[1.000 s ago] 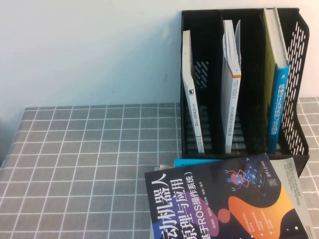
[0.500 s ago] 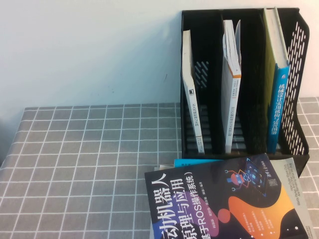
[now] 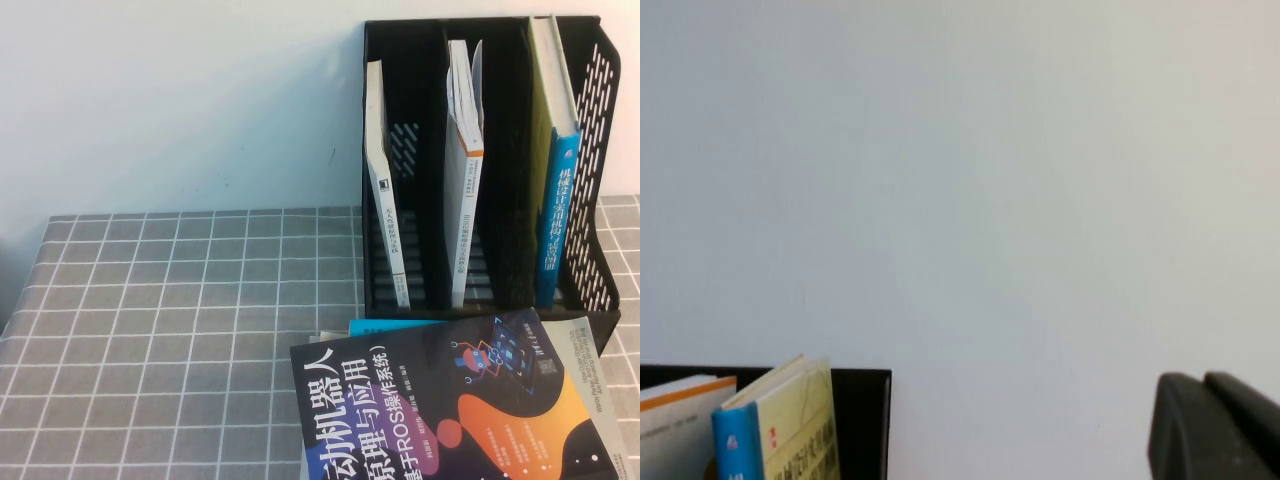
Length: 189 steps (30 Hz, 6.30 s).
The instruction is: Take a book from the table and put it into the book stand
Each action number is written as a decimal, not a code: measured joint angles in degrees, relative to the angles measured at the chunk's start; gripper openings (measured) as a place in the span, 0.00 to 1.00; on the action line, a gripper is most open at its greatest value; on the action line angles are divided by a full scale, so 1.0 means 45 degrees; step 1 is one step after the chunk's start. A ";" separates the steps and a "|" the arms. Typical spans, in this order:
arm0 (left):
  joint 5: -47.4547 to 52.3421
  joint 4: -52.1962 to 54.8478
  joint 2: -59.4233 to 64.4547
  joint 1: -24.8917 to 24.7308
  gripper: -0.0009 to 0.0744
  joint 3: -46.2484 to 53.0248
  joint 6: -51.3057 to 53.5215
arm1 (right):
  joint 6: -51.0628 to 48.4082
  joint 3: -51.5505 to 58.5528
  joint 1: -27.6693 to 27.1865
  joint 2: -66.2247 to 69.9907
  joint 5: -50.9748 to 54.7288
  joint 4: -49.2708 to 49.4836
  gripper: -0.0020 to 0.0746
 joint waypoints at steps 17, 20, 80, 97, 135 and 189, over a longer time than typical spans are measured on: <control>1.0838 -0.2041 0.2183 0.0000 0.01 -0.6403 0.0359 | -0.0697 -0.6234 0.0000 0.1049 0.9852 -0.0012 0.02; 1.3553 -0.2404 0.4451 0.0000 0.01 -0.7887 0.0336 | -0.0846 -0.7619 0.0000 0.2067 1.1718 -0.0065 0.02; 1.8948 -1.6817 1.7419 0.0060 0.90 -0.9022 1.1090 | -1.1098 -0.7527 0.3700 1.8380 1.2282 1.4056 0.02; 2.1059 -1.8179 2.2600 0.1661 0.90 -0.9084 1.4106 | -1.2045 -0.7354 0.4447 1.8476 1.2488 1.5404 0.02; 2.1274 -1.7769 2.2990 0.0745 0.17 -0.9561 1.4493 | -1.3186 -0.7441 0.4561 1.8003 1.2552 1.5460 0.02; 1.7572 -1.0582 2.1022 -0.1899 0.17 -2.2498 0.0748 | -1.2767 -0.9630 0.4582 1.2041 0.9006 1.3439 0.02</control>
